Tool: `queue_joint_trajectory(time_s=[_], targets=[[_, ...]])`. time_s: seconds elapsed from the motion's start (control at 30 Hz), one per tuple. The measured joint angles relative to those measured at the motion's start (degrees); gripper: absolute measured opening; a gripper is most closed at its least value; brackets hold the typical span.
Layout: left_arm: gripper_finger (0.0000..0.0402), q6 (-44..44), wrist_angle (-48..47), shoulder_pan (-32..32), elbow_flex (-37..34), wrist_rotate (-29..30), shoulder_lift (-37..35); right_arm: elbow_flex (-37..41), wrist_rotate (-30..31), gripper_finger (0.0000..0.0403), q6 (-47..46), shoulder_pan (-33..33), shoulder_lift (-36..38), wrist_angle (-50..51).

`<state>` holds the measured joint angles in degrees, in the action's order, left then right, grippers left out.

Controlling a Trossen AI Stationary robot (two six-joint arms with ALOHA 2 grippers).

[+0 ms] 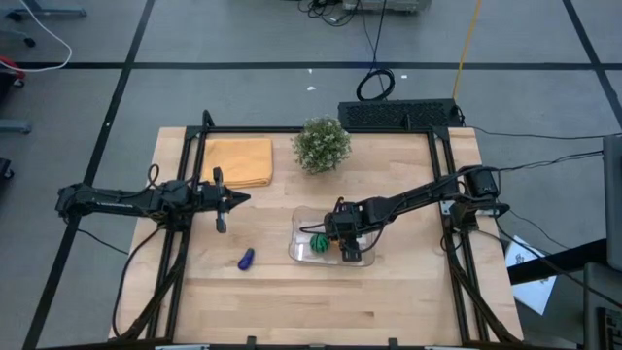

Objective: Pick and placing Produce into tupperware
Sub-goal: Put the pumpkin into the transparent bin

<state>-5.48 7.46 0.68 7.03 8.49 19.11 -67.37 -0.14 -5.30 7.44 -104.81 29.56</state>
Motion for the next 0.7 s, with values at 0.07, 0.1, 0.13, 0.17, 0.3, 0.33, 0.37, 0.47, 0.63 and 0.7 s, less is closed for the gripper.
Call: queue_joint_trajectory(time_s=[0.07, 0.1, 0.13, 0.17, 0.3, 0.33, 0.37, 0.47, 0.63, 0.7], targets=[[0.0019, 0.02, -0.01, -0.01, 0.0, 0.0, -0.01, 0.0, -0.07, 0.0225, -0.04, 0.0, 0.0, 0.04], [0.0019, 0.02, -0.02, -0.01, 0.0, 0.0, -0.02, 0.0, -0.11, 0.0228, -0.17, 0.0, 0.0, 0.04], [0.0019, 0.02, -0.02, -0.02, 0.0, 0.0, 0.0, 0.0, -0.13, 0.023, -0.24, -0.02, 0.0, 0.03], [0.0019, 0.02, -0.02, -0.02, 0.0, 0.0, -0.01, 0.0, -0.13, 0.0232, -0.25, -0.02, 0.0, 0.03], [0.0019, 0.11, -0.02, -0.01, 0.0, 0.0, -0.01, 0.0, -0.11, 0.024, -0.9, -0.04, 0.04, 0.04], [0.0019, 0.13, -0.02, -0.02, 0.0, 0.0, -0.01, 0.0, -0.11, 0.0241, -0.92, -0.04, 0.04, 0.06], [0.0019, 0.15, -0.02, -0.02, 0.0, 0.0, -0.01, 0.0, -0.11, 0.0242, -0.92, -0.04, 0.04, 0.06], [0.0019, 0.17, -0.02, 0.0, 0.0, 0.0, -0.02, 0.0, -0.11, 0.0242, -0.92, -0.04, 0.04, 0.04], [0.0019, 0.22, -0.02, -0.02, 0.0, 0.0, -0.01, -0.1, -0.18, 0.0242, -0.41, -0.04, 0.09, 0.0], [0.0019, 0.24, -0.02, 0.0, 0.0, 0.0, -0.02, -0.45, -0.58, 0.0242, -0.44, -0.04, 0.2, 0.21]])
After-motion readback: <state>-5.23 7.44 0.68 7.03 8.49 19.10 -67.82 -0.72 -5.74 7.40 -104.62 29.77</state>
